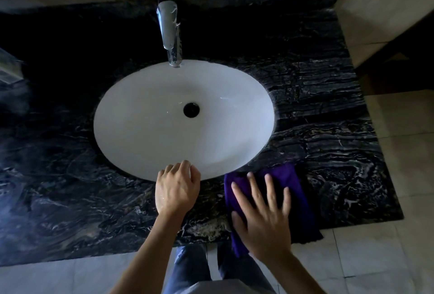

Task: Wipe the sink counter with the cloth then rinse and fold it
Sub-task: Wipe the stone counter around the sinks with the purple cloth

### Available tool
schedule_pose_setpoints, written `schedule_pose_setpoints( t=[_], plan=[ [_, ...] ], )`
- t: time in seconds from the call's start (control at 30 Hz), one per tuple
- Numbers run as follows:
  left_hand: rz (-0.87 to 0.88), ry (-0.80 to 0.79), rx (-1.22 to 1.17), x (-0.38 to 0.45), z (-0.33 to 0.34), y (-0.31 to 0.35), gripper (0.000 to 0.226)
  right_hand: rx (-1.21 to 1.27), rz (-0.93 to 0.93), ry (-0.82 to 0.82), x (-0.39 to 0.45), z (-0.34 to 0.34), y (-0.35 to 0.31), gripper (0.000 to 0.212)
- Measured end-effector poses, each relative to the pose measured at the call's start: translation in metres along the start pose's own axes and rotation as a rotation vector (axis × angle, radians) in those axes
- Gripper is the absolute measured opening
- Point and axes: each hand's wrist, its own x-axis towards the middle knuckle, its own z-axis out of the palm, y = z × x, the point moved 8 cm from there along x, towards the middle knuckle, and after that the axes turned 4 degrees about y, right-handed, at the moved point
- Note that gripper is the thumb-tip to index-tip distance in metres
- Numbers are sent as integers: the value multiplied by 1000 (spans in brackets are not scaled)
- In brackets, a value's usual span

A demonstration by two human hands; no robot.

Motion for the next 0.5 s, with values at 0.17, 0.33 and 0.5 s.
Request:
schedule_pose_setpoints(
  t=[0.17, 0.33, 0.5],
  plan=[
    [-17, -1, -15, -1, 0, -3, 31, -21, 5, 8, 81, -10, 68, 59],
    [-16, -10, -28, -2, -1, -2, 33, -38, 319, -3, 155, -15, 151, 64],
    [-13, -32, -49, -1, -1, -1, 33, -68, 296, 45, 76, -12, 81, 65]
  ],
)
